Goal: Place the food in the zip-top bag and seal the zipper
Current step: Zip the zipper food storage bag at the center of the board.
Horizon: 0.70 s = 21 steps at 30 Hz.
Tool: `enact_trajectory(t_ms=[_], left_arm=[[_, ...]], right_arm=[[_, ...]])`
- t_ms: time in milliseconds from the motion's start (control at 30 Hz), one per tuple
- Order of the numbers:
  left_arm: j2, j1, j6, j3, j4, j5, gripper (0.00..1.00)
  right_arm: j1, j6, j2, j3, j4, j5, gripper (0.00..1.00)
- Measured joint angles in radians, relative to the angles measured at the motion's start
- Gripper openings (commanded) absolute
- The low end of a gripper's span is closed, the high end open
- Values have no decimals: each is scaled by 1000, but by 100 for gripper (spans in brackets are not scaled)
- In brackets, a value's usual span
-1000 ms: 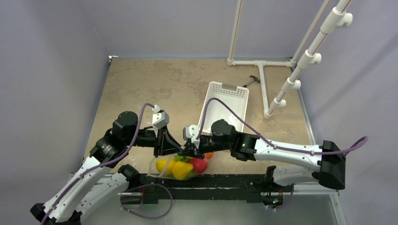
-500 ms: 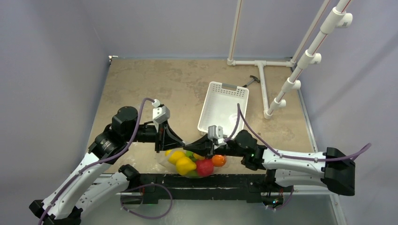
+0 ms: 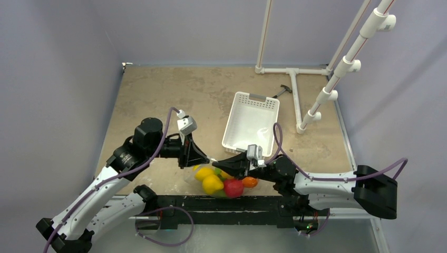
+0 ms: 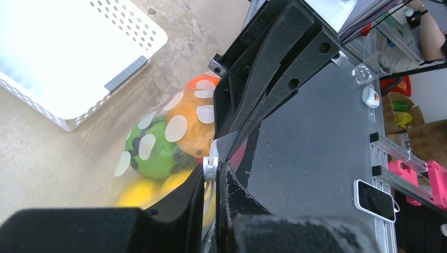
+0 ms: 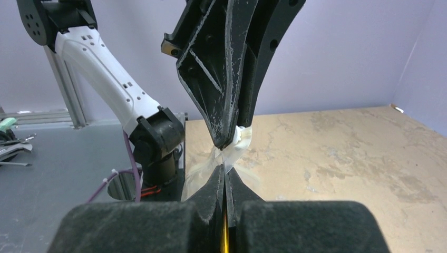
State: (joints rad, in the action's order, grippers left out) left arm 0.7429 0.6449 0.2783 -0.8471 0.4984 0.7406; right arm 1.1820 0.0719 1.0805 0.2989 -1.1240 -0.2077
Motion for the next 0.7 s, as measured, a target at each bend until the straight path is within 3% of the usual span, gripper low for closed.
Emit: enact_trajectory(t_ms=[33, 133, 233, 700], left_arm=[[-3, 0, 0, 2, 0, -4, 0], [-13, 0, 1, 11, 5, -16, 0], [-19, -1, 2, 18, 3, -21, 0], [-42, -1, 17, 38, -12, -10, 0]], right_arm=[[0, 0, 0, 0, 3, 0, 7], [-1, -5, 0, 16, 46, -2, 44], [-1, -23, -2, 59, 107, -19, 57], [-1, -113, 100, 283, 457, -57, 63]])
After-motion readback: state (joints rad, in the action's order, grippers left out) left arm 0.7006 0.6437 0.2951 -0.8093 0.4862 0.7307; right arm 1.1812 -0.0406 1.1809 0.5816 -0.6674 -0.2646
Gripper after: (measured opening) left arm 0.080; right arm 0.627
